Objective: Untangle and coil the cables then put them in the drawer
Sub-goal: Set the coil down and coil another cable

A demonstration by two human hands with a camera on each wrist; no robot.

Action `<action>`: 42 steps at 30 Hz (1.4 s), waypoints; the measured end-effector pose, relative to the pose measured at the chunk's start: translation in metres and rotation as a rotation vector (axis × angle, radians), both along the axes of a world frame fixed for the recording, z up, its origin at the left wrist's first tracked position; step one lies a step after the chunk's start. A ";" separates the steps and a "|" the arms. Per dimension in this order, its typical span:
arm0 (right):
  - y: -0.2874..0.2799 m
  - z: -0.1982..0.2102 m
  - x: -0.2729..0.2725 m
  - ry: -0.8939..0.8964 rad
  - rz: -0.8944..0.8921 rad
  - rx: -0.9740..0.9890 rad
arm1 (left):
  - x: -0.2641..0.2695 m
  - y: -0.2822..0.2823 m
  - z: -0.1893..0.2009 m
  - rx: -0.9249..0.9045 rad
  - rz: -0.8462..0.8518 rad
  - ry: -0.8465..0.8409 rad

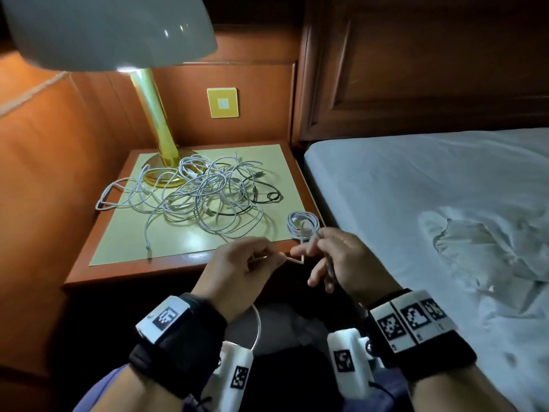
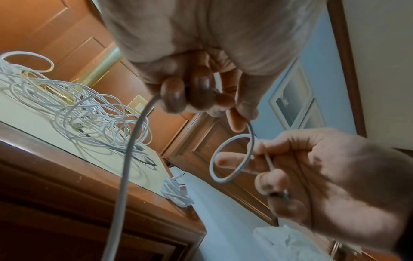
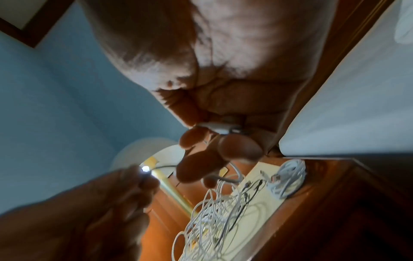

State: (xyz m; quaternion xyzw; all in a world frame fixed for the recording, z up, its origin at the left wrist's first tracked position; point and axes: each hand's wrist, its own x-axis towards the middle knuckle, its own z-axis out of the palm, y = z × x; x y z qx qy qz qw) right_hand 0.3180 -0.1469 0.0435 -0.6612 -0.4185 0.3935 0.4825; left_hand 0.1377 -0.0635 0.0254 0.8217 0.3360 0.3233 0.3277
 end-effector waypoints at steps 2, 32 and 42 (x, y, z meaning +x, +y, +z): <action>-0.002 0.001 -0.010 0.086 0.078 -0.060 | -0.001 0.001 0.002 0.015 -0.015 -0.073; 0.005 -0.013 -0.027 -0.285 0.016 -0.006 | -0.005 0.001 -0.004 -0.702 -0.090 -0.202; 0.015 -0.031 -0.028 -0.566 -0.079 -0.026 | 0.004 -0.001 -0.002 -0.638 -0.034 -0.136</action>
